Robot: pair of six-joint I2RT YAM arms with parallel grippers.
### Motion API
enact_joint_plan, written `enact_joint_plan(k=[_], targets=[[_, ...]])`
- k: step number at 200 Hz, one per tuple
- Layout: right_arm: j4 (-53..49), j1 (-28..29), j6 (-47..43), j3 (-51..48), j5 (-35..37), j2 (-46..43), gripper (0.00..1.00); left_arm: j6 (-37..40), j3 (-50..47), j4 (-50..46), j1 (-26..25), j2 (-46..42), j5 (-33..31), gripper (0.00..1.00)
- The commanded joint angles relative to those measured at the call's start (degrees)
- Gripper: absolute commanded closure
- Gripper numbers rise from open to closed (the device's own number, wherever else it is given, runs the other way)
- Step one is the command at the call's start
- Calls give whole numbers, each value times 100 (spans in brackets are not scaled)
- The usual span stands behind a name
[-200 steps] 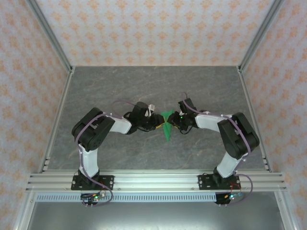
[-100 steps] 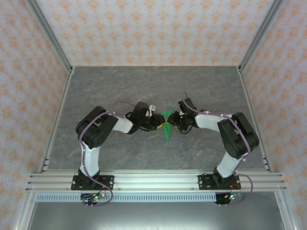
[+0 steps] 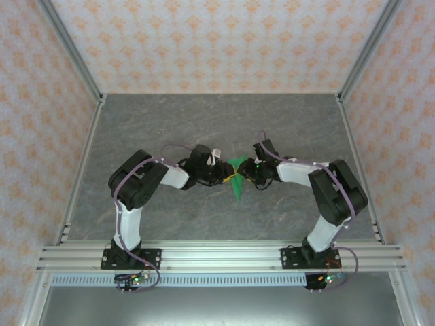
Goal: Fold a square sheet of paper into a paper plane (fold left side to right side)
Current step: Fold the wing for the fifth time at the center of the table.
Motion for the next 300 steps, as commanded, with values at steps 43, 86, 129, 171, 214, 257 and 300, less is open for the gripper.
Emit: enact_joint_plan(k=[43, 86, 129, 171, 214, 257, 300], targets=[[418, 79, 60, -236, -44, 428, 60, -98, 154, 260, -6, 140, 42, 77], [409, 74, 50, -224, -62, 442, 60, -173, 222, 357, -39, 183, 68, 81], [393, 74, 44, -239, -44, 416, 60, -165, 206, 326, -54, 193, 24, 89], [426, 66, -40, -253, -36, 154, 58, -79, 131, 189, -49, 141, -87, 96], [503, -155, -92, -301, -127, -358, 55, 53, 92, 2, -49, 79, -169, 99], [593, -497, -155, -134, -315, -541, 46, 62, 79, 19, -50, 71, -169, 100], [551, -543, -202, 245, -349, -256, 22, 64, 79, 18, -49, 62, -178, 100]])
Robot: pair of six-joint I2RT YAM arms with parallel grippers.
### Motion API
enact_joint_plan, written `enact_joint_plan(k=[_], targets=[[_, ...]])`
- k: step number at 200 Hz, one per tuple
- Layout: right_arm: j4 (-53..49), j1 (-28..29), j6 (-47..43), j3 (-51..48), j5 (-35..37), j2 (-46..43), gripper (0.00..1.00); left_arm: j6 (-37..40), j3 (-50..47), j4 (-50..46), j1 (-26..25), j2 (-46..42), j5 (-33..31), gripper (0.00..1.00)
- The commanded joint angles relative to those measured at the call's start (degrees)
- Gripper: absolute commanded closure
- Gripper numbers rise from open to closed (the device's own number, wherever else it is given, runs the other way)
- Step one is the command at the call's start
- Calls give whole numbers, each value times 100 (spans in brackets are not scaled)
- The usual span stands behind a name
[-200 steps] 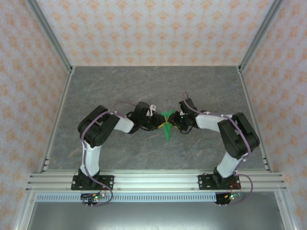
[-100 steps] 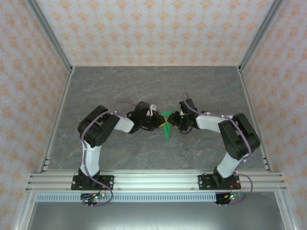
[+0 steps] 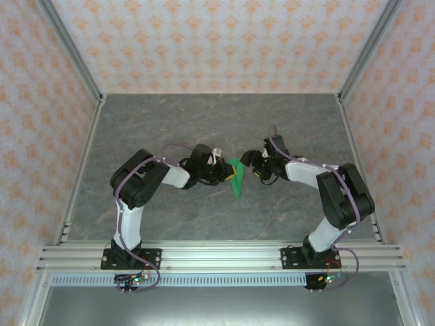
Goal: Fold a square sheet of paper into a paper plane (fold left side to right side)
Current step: Fold the wing for the fifth time at the center of the table.
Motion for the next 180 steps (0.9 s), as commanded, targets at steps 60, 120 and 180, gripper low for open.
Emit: enact_joint_plan(k=[60, 120, 180], targets=[[28, -4, -110, 896, -166, 665, 3, 160, -24, -45, -42, -54, -124, 100], [-9, 34, -75, 1311, -316, 1067, 0, 152, -31, -35, -42, -49, -106, 100], [-68, 89, -70, 1511, -328, 1251, 0, 142, -31, -14, -42, -38, -88, 100]])
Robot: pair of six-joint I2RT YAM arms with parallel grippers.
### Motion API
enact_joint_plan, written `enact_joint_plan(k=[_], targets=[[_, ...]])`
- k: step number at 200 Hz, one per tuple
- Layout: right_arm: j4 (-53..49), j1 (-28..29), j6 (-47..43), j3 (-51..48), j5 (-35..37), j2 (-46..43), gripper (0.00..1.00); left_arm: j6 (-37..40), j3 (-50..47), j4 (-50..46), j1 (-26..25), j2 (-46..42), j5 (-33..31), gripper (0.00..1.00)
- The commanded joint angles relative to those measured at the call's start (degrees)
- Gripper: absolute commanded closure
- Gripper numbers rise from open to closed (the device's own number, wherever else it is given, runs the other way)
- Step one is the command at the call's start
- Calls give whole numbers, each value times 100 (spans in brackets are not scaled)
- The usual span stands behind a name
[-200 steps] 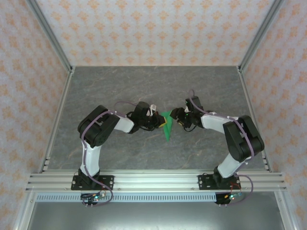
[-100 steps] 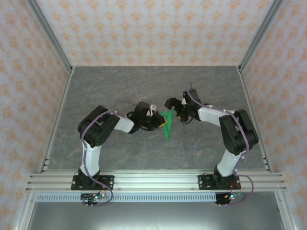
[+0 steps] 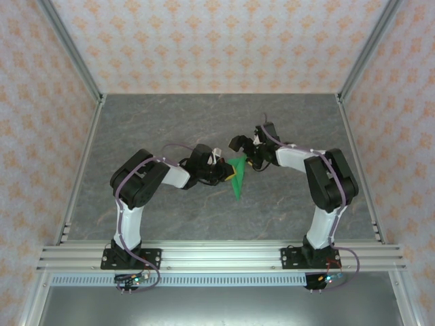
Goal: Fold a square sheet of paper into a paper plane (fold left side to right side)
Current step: Fold the wing for the fifth time at the center of the table.
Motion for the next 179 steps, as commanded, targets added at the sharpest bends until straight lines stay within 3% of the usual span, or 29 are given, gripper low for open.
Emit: enact_joint_plan(k=[1, 58, 128, 179], targets=[[-89, 41, -22, 187, -14, 123, 0, 138, -22, -18, -42, -37, -88, 100], [-397, 65, -107, 362, 25, 312, 0, 125, -6, -3, -42, -37, -66, 100], [-1882, 183, -692, 908, 506, 628, 0, 330, 57, -276, -43, -163, -109, 100], [-2183, 282, -862, 1019, 712, 760, 0, 498, 71, -518, -25, -282, -219, 100]])
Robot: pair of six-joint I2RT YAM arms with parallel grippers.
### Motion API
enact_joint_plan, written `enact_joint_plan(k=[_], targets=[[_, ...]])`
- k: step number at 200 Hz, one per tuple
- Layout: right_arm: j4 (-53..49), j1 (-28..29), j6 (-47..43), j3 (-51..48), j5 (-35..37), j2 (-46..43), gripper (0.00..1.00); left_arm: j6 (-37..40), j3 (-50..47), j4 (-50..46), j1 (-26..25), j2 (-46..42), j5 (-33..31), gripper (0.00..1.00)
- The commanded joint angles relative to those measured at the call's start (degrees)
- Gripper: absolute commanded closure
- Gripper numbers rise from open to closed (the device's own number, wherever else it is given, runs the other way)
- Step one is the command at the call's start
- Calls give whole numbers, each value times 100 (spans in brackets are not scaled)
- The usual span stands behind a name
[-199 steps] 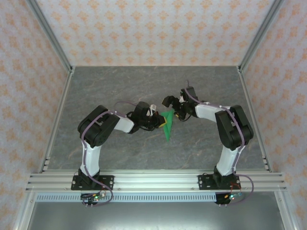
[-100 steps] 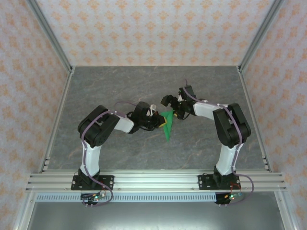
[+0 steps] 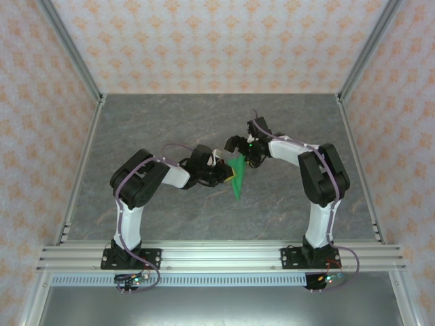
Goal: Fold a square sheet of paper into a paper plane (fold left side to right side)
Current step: Fold the wing for the fifth time at the center of the table.
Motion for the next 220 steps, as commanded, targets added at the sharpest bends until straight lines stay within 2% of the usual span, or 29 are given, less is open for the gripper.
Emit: enact_joint_plan(k=[1, 220], targets=[[-728, 55, -175, -14, 297, 253, 0, 236, 71, -255, -27, -280, -194, 100], [-729, 135, -185, 3, 333, 306, 0, 626, 217, -764, 4, -431, -524, 100]])
